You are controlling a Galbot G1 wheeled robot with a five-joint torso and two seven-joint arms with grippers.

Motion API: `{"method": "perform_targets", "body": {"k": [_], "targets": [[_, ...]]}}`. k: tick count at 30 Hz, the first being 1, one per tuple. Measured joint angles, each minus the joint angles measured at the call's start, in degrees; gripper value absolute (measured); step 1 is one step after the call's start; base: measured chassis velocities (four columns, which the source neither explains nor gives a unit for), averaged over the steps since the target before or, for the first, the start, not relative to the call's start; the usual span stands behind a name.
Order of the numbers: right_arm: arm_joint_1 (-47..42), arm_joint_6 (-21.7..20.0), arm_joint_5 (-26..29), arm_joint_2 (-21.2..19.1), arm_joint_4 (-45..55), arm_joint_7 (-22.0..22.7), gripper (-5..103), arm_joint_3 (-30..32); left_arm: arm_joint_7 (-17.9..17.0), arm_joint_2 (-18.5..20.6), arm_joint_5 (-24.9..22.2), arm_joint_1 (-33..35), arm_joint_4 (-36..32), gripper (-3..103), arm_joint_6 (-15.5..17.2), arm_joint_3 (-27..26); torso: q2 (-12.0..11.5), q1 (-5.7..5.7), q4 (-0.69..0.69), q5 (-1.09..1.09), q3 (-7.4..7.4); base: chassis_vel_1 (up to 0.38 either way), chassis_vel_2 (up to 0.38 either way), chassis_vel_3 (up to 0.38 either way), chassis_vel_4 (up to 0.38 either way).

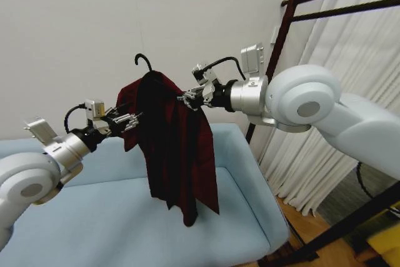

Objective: Pick up the clothes from the sofa and hang them on the clothes hanger.

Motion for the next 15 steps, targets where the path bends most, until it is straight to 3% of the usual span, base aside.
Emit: {"method": "perform_targets", "body": {"k": [4,6,10,12,14,15], "targets": [[-0.02,0.01,0.21,-0.06,0.33,0.52,2,-0.17,0.86,0.05,0.17,0.29,0.07,36,0.0,-0.38,0.0,0.0,0.0,0.0,0.0,0.0,0.0,0.0,0.0],[-0.05,0.01,0.35,-0.21,0.55,0.53,2,-0.18,0.91,-0.03,0.25,0.24,0.2,36,0.0,-0.38,0.0,0.0,0.0,0.0,0.0,0.0,0.0,0.0,0.0],[-0.33,0.02,0.51,-0.92,1.12,0.32,2,-0.28,1.05,-0.13,0.55,-0.12,0.45,15,0.0,-0.37,0.0,0.0,0.0,0.0,0.0,0.0,0.0,0.0,0.0],[-0.46,0.02,0.45,-1.07,1.24,0.15,2,-0.29,1.05,-0.09,0.56,-0.27,0.59,15,0.0,-0.37,0.0,0.0,0.0,0.0,0.0,0.0,0.0,0.0,0.0],[-0.87,0.02,0.1,-1.44,1.65,-0.2,2,-0.29,1.04,0.02,0.52,-0.88,0.97,4,0.0,-0.41,0.0,0.0,0.0,0.0,0.0,0.0,0.0,0.0,0.0],[-0.87,0.02,0.1,-1.44,1.65,-0.2,2,-0.29,1.04,0.02,0.52,-0.88,0.97,4,0.0,-0.41,0.0,0.0,0.0,0.0,0.0,0.0,0.0,0.0,0.0]]}}
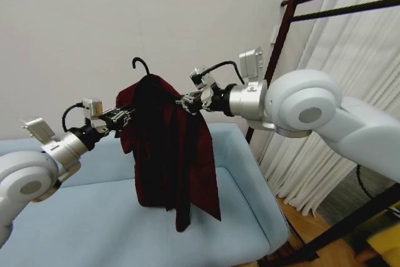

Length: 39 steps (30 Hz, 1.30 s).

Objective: Pick up the clothes from the sofa and hang them on the clothes hanger.

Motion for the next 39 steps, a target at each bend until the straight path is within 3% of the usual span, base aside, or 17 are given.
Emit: {"method": "perform_targets", "body": {"k": [11,21,25,31,33,36,39], "targets": [[-3.14,0.09,-4.06,-1.71,2.19,-3.11,2,0.15,-1.34,1.93,-1.62,-5.41,2.94,0,0.67,0.02,0.0,0.0,-0.01,0.0,0.0,0.0,0.0,0.0,0.0],[-3.14,0.64,-4.58,-1.02,0.66,-2.11,2,0.51,0.02,1.18,-1.27,-2.68,-0.65,-2,3.19,-1.2,0.0,0.0,0.0,0.0,0.0,0.0,0.0,0.0,0.0],[-2.23,0.89,-3.37,-0.36,-0.2,-0.52,2,0.96,0.21,0.76,-0.16,-2.7,-1.05,19,3.49,-0.8,0.0,0.0,0.0,0.0,0.0,0.0,0.0,0.0,0.0],[-1.14,0.93,1.04,0.47,-0.3,5.21,2,2.17,-0.44,0.18,0.12,-2.6,-0.45,36,3.71,-0.95,0.0,0.0,0.0,0.0,0.0,0.0,0.0,0.0,0.0],[-0.25,0.93,3.56,0.96,-0.68,8.27,2,2.84,-0.64,-0.13,0.12,-2.4,-0.41,46,3.81,-1.45,0.0,0.0,0.01,0.0,0.0,0.0,0.0,0.0,0.0],[0.96,0.92,4.8,1.07,-1.35,9.39,2,3.23,-0.86,-0.36,0.02,-2.17,-0.47,52,3.8,-2.05,0.0,0.0,0.0,0.0,0.0,0.0,0.0,0.0,0.0],[3.09,0.66,5.97,0.84,-2.73,10.55,2,3.65,-1.45,-1.14,-0.25,-1.63,-0.52,68,3.7,-3.26,0.0,0.0,0.0,0.0,0.0,0.0,0.0,0.0,0.0]]}}
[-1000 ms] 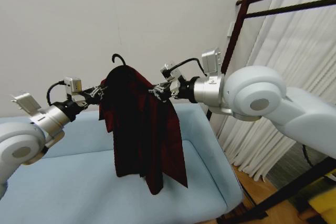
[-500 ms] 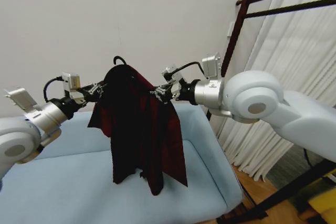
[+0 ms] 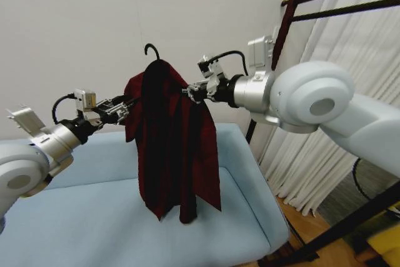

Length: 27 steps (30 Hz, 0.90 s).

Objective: Pick up the clothes from the sofa and hang them on the clothes hanger.

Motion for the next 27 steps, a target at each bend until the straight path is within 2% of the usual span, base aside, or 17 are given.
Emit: {"method": "perform_targets", "body": {"k": [3,4,6,7,10,11,12,16,17,21,22,27], "targets": [[1.52,-0.7,0.73,-0.14,-1.29,1.5,2,0.24,-0.28,-0.74,0.04,0.56,0.0,68,-0.13,-0.6,0.0,0.0,0.0,0.0,0.0,0.0,0.0,0.0,0.0],[2.35,-1.25,1.24,-0.14,-2.07,2.65,2,0.38,-0.49,-1.12,0.21,0.85,0.0,79,-0.25,-0.74,0.0,0.0,0.0,0.0,0.0,0.0,0.0,0.0,0.0],[4.5,-2.37,4.38,0.16,-4.19,6.91,2,0.99,-0.73,-1.87,1.37,1.55,0.2,89,-0.93,-0.87,0.0,0.0,0.0,0.0,0.0,0.0,0.0,0.0,0.0],[4.5,-2.37,4.38,0.16,-4.19,6.91,2,0.99,-0.73,-1.87,1.37,1.55,0.2,89,-0.93,-0.87,0.0,0.0,0.0,0.0,0.0,0.0,0.0,0.0,0.0],[8.42,-3.98,11.87,1.04,-7.68,15.16,2,1.19,-0.83,-2.77,2.35,2.23,0.89,100,-1.35,-1.08,0.0,0.0,0.0,0.01,0.0,0.0,0.0,0.0,0.0],[9.68,-4.24,14.45,1.36,-8.67,17.62,2,1.17,-0.85,-2.95,2.45,2.36,0.99,100,-1.38,-1.16,0.0,0.0,0.0,0.0,0.0,0.0,0.0,0.0,0.0],[9.68,-4.24,14.45,1.36,-8.67,17.62,2,1.17,-0.85,-2.95,2.45,2.36,0.99,100,-1.38,-1.16,0.0,0.0,0.0,0.0,0.0,0.0,0.0,0.0,0.0],[17.88,-4.68,27.65,3.96,-15.93,29.26,2,-0.59,-0.91,-4.61,3.14,3.02,1.57,100,-1.44,-1.79,0.0,0.0,0.0,0.0,-0.01,0.0,0.0,0.0,0.0],[17.88,-4.68,27.65,3.96,-15.93,29.26,2,-0.59,-0.91,-4.61,3.14,3.02,1.57,100,-1.44,-1.79,0.0,0.0,0.0,0.0,-0.01,0.0,0.0,0.0,0.0],[23.11,-2.75,33.18,8.12,-24.82,37.28,2,-3.33,-0.89,-6.73,4.22,3.48,1.98,100,-1.57,-1.85,0.0,0.0,0.0,0.0,0.0,0.0,0.0,0.0,0.0],[23.11,-2.75,33.18,8.12,-24.82,37.28,2,-3.33,-0.89,-6.73,4.22,3.48,1.98,100,-1.57,-1.85,0.0,0.0,0.0,0.0,0.0,0.0,0.0,0.0,0.0],[27.79,0.97,32.92,14.45,-35.56,44.65,2,-7.69,-0.38,-9.28,4.97,4.17,2.47,100,-1.74,-2.31,-0.01,0.0,0.02,-0.01,0.0,0.0,0.0,0.0,0.0]]}}
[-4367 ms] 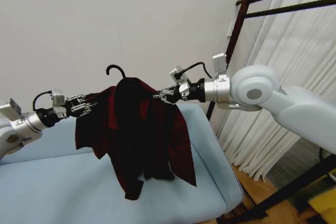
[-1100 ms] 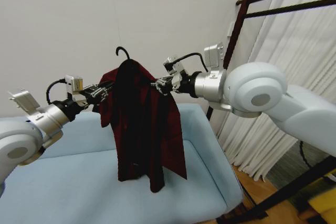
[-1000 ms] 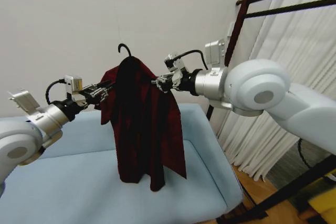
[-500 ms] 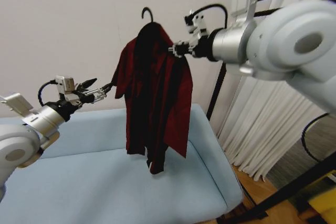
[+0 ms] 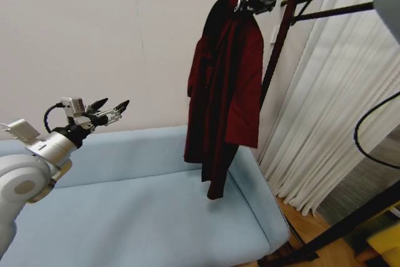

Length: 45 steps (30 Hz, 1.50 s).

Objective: Pick up the clothes from the sofa and hang them on the clothes hanger.

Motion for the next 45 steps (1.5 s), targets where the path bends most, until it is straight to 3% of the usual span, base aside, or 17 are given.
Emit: {"method": "perform_targets", "body": {"k": [6,10,11,13,16,25,30,38,45], "targets": [[5.2,4.85,-2.66,4.36,-6.29,3.85,2,-5.99,0.69,-1.95,0.58,0.06,1.31,100,-0.38,-0.44,0.0,0.0,-0.03,0.0,0.0,0.0,0.0,0.0,0.0],[7.98,11.82,-3.73,8.4,-9.38,10.12,2,-9.03,1.67,-3.45,1.14,-0.37,2.88,100,-0.84,-0.47,0.01,0.0,-0.02,0.0,-0.01,0.0,0.0,0.0,0.0],[7.98,11.82,-3.73,8.4,-9.38,10.12,2,-9.03,1.67,-3.45,1.14,-0.37,2.88,100,-0.84,-0.47,0.01,0.0,-0.02,0.0,-0.01,0.0,0.0,0.0,0.0],[7.73,16.02,-6.13,10.55,-10.45,13.02,2,-9.88,1.94,-4.43,1.39,-0.69,3.48,100,-0.93,-0.26,0.01,0.0,-0.02,-0.01,-0.01,0.0,0.0,0.0,0.0],[5.74,19.34,-10.9,13.69,-13.92,13.65,2,-10.49,2.07,-5.63,1.47,-0.98,3.69,100,-0.94,0.05,0.0,0.0,0.01,0.0,0.0,0.0,0.0,0.0,0.0],[0.43,16.89,-22.97,21.15,-32.37,11.45,2,-8.91,2.33,-7.14,1.61,-0.69,4.14,100,-0.94,-0.05,0.0,0.0,-0.02,0.01,0.0,0.0,0.0,0.0,0.0],[-2.65,13.58,-31.54,23.86,-44.06,5.07,2,-7.29,2.87,-7.18,2.02,-0.32,5.55,100,-1.33,-0.31,0.0,0.02,0.0,0.0,0.01,0.0,0.0,0.0,0.0],[-4.0,12.01,-36.35,21.49,-51.1,-0.06,2,-6.42,3.29,-6.53,2.25,-1.28,6.86,100,-1.45,0.58,0.0,0.01,-0.07,0.04,0.0,0.0,0.0,0.0,0.0],[-6.6,11.43,-38.76,17.6,-51.09,-2.62,2,-5.88,3.75,-6.73,3.54,-1.3,7.78,100,-1.46,1.2,0.0,0.01,0.0,0.02,0.0,0.0,0.0,0.0,0.0]]}}
